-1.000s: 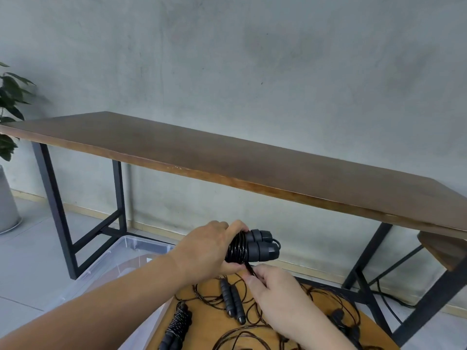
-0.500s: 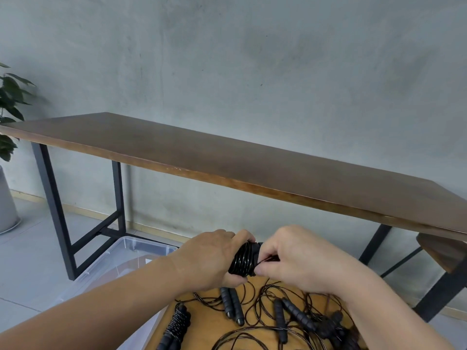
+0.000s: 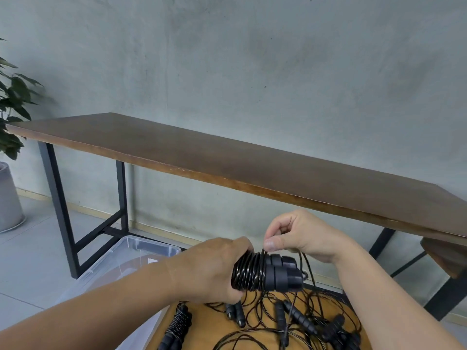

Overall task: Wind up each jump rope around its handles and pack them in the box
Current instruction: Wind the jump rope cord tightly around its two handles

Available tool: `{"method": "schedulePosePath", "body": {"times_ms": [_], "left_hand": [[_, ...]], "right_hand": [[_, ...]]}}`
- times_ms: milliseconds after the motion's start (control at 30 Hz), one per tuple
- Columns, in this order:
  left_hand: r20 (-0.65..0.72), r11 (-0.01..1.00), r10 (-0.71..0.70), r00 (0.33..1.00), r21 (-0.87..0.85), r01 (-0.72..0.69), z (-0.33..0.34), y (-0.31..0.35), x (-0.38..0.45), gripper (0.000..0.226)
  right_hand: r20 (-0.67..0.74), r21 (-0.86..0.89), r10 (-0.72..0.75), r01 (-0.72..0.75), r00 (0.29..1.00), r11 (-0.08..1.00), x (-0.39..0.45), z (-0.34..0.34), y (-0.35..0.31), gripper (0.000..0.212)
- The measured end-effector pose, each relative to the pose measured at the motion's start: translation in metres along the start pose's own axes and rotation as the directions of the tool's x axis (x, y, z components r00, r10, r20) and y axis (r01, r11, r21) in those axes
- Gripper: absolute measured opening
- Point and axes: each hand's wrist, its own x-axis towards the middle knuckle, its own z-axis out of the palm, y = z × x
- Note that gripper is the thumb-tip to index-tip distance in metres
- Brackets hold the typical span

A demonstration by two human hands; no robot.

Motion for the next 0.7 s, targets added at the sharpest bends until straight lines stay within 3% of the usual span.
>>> {"method": "schedulePosePath", "body": {"times_ms": [100, 267, 333, 400, 433, 567, 700], "left_hand": [[-0.036, 0.995, -0.032, 0.999, -0.094, 0.028, -0.008, 0.001, 0.001, 0.052], [-0.045, 0.976, -0.064, 0.997, -0.213, 0.053, -0.007, 0.000, -0.001, 0.050], [-0.052, 0.970, -0.074, 0.996, -0.238, 0.059, -0.004, -0.001, 0.000, 0.049], [-0.062, 0.961, -0.085, 0.994, -0.268, 0.066, 0.000, -0.003, 0.000, 0.047], [-0.069, 0.957, -0.093, 0.993, -0.281, 0.070, 0.001, -0.003, 0.000, 0.046], [-0.121, 0.931, -0.136, 0.983, -0.356, 0.085, 0.001, -0.003, 0.004, 0.041], [-0.205, 0.958, -0.193, 0.960, -0.251, 0.139, -0.005, -0.010, 0.012, 0.047]], "right_hand": [[-0.041, 0.340, 0.081, -0.062, 0.996, 0.938, 0.002, 0.006, 0.017, 0.011], [-0.039, 0.759, 0.188, -0.093, 0.981, 0.644, -0.001, 0.045, 0.031, 0.015], [-0.067, 0.865, 0.198, -0.042, 0.978, 0.500, -0.006, 0.060, 0.031, 0.022], [-0.114, 0.909, 0.282, -0.015, 0.953, 0.418, -0.008, 0.074, 0.031, 0.013], [-0.128, 0.923, 0.328, -0.009, 0.936, 0.386, -0.007, 0.080, 0.031, 0.018], [-0.196, 0.914, 0.355, 0.040, 0.914, 0.403, 0.000, 0.099, 0.035, 0.023], [-0.306, 0.822, 0.404, 0.025, 0.862, 0.569, -0.005, 0.121, 0.031, 0.033]]}}
